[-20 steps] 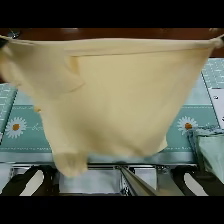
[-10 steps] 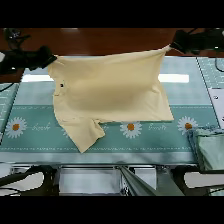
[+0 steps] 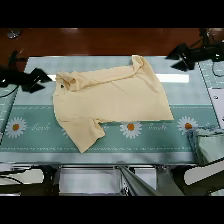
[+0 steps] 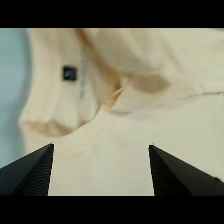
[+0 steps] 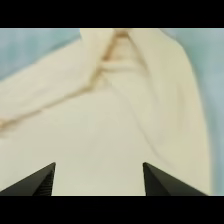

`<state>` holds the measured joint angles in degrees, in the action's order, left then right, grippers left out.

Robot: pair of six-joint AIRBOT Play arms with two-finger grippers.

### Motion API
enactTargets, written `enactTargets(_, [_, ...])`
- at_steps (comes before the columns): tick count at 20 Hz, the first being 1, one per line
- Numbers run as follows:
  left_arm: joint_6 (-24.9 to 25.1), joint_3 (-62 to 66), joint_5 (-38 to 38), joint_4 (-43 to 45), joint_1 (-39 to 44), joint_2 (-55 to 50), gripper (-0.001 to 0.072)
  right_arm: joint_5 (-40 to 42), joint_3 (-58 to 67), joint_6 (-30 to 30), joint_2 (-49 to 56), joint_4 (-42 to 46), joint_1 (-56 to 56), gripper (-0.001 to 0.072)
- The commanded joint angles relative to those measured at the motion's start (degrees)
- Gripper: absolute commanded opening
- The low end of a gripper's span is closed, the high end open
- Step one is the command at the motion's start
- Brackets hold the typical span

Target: Fold the shirts.

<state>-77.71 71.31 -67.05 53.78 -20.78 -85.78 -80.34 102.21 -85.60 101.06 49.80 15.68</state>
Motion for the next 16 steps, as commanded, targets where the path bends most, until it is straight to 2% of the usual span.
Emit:
enactTargets(1, [7.76, -11.02, -13.84, -2.38, -11.96, 3.23, 0.0699, -7.21, -11.43, 1.27, -9.60, 17.31, 7.26, 0.0618])
enactTargets(4, [11.02, -30.95, -9.57, -10.60, -18.86, 7.67, 0.0698, 8.59, -37.53, 2.25, -24.13, 8.52, 13.46, 0.0616])
enactTargets(7, [13.25, -40.00, -3.74, -12.90, -19.21, 8.48, 0.0698, 13.75, -57.83, 11.65, -35.85, -2.62, 15.32, 0.0616])
enactTargets(10, [17.51, -42.62, 2.49, -20.79, -15.65, 8.44, 0.0698, 13.75, -66.69, 13.90, -41.09, -4.26, 15.19, 0.0616])
enactTargets(14, [17.68, -42.49, 8.66, -23.91, -5.38, 8.20, 0.0693, 14.21, -69.00, 13.57, -41.70, -2.40, 15.37, 0.0616])
enactTargets(15, [17.75, -42.14, 9.03, -23.78, -3.06, 8.20, 0.0505, 15.26, -69.00, 11.72, -41.70, -0.57, 16.00, 0.0616])
enactTargets(16, [18.69, -41.66, 8.50, -23.82, -1.90, 8.24, 0.0021, 16.41, -69.00, 9.07, -41.68, 2.34, 16.83, 0.0616])
